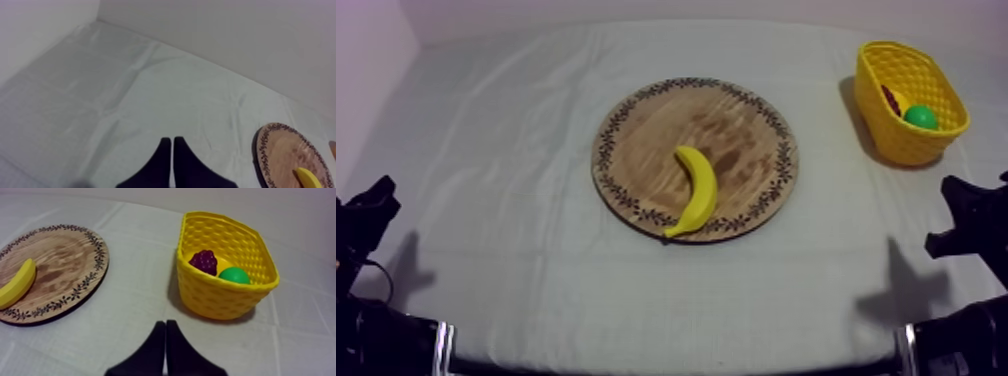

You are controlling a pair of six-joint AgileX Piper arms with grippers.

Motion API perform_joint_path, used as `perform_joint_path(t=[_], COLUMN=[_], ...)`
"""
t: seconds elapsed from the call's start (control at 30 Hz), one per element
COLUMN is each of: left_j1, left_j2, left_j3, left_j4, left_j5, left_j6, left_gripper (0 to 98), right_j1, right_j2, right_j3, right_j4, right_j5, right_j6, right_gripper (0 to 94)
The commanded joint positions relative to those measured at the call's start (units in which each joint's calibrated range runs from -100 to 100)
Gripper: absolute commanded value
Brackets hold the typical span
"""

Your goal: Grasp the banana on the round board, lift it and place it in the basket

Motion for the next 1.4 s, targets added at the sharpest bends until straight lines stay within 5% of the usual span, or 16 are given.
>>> perform_joint_path(t=[0.0, 0.47, 0.6, 0.73, 1.03, 1.37], left_j1=[-0.08, -0.08, -0.08, -0.08, -0.08, -0.08], left_j2=[0.03, 0.03, 0.03, 0.03, 0.03, 0.03], left_j3=[0.04, 0.04, 0.04, 0.04, 0.04, 0.04], left_j4=[0.07, 0.07, 0.07, 0.07, 0.07, 0.07], left_j5=[0.01, 0.01, 0.01, 0.01, 0.01, 0.01], left_j6=[0.01, 0.01, 0.0, 0.01, 0.0, 0.01], left_gripper=[0.1, 0.1, 0.1, 0.1, 0.1, 0.1], right_j1=[-1.24, -1.31, -1.11, -5.14, -19.1, -28.08], right_j2=[-0.04, -0.04, -0.04, 0.19, 12.59, 37.15], right_j3=[0.03, 0.0, -1.75, -7.82, -30.67, -50.74], right_j4=[-0.18, -0.18, -0.76, 0.73, 8.05, 14.35], right_j5=[1.38, 1.79, 4.68, 9.1, 12.5, 13.51], right_j6=[-4.06, -3.22, 0.68, -0.48, -11.88, -26.35], right_gripper=[0.5, 0.5, 0.4, 0.4, 0.3, 0.5])
